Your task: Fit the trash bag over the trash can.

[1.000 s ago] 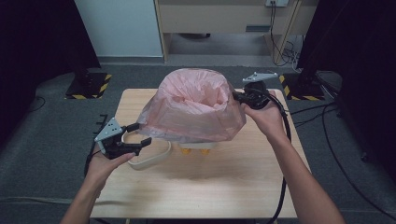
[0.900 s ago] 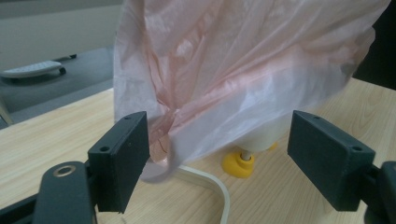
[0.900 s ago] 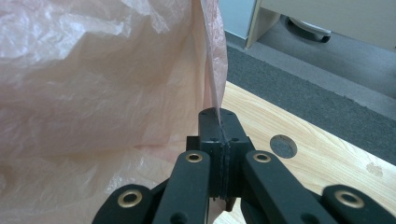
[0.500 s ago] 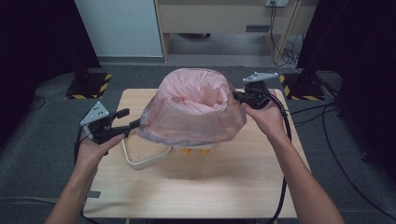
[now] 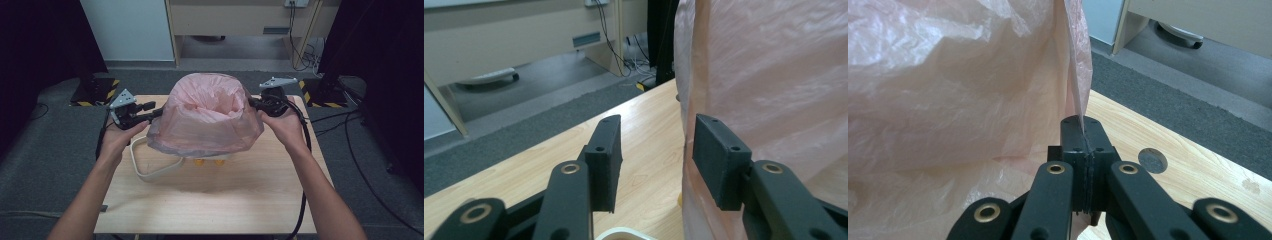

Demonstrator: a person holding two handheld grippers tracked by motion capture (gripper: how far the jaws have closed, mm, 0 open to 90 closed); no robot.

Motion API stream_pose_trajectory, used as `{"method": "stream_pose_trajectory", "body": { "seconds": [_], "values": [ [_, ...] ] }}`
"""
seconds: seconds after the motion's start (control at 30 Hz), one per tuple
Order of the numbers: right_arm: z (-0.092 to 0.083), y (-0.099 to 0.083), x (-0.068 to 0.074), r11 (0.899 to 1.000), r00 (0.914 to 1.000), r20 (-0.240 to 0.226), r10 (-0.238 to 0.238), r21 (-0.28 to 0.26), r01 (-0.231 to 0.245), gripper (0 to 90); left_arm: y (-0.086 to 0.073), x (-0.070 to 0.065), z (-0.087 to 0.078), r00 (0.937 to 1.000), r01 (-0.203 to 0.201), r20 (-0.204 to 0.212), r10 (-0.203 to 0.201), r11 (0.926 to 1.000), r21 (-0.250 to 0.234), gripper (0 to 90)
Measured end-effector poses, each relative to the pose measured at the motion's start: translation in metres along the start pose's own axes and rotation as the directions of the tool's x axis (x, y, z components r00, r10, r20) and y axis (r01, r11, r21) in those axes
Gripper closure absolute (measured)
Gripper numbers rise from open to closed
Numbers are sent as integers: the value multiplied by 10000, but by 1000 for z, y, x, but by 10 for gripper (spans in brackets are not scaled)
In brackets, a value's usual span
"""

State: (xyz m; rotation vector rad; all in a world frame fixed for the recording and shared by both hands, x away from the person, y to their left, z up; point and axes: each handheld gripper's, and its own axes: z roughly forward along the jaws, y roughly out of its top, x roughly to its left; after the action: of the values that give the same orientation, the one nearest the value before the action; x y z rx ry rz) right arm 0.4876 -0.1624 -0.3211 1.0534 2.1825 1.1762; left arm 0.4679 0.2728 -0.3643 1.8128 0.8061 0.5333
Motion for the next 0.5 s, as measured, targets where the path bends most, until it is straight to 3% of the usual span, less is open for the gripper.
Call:
{"method": "stream_pose_trajectory", "body": {
  "seconds": [0.33,0.5],
  "values": [
    [0,-1,0,10000,10000,-44,25,-45,-26,900,0,-4,16,9998,79,206,-84,9996,265,543],
    [1,0,-1,9998,9999,-78,133,-117,-134,900,6,-5,26,9989,-77,468,61,9994,347,602]
  ]
}}
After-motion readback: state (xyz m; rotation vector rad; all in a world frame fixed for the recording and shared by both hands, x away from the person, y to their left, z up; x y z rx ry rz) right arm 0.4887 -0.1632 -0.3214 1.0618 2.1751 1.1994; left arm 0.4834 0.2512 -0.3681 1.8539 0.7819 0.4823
